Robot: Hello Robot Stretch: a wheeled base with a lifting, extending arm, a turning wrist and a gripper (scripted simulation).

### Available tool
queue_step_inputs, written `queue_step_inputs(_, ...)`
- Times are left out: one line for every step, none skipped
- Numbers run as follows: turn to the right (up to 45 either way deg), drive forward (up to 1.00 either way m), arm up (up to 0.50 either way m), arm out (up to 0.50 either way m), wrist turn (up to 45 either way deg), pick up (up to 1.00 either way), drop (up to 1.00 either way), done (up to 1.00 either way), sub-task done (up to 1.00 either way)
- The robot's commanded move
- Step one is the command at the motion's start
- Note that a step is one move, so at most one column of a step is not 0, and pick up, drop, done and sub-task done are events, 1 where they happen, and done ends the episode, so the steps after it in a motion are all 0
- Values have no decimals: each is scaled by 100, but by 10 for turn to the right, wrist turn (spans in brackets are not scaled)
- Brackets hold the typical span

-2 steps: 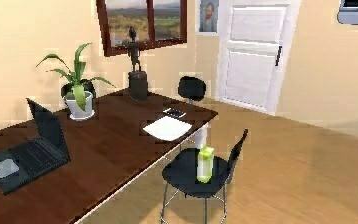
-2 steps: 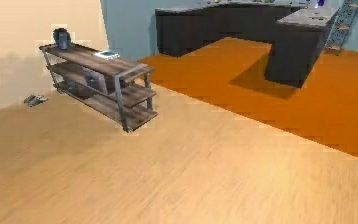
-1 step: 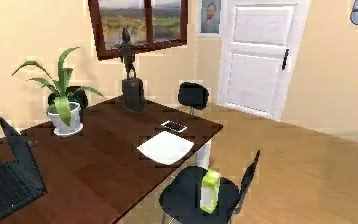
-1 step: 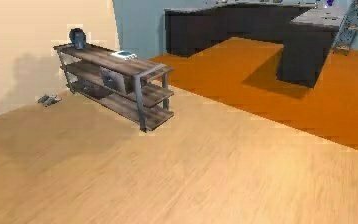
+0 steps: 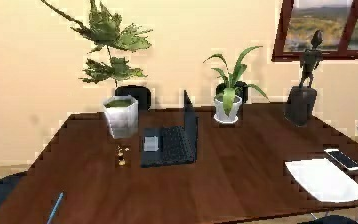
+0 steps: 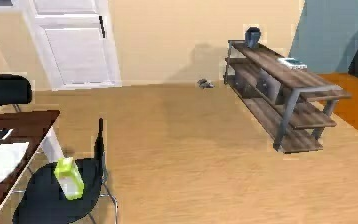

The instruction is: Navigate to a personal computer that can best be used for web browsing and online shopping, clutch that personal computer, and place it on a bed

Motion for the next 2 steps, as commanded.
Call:
queue_step_inputs(-450, 0, 0, 0, 0, 0, 0, 0, 0)
queue_step_inputs(-450, 0, 0, 0, 0, 0, 0, 0, 0)
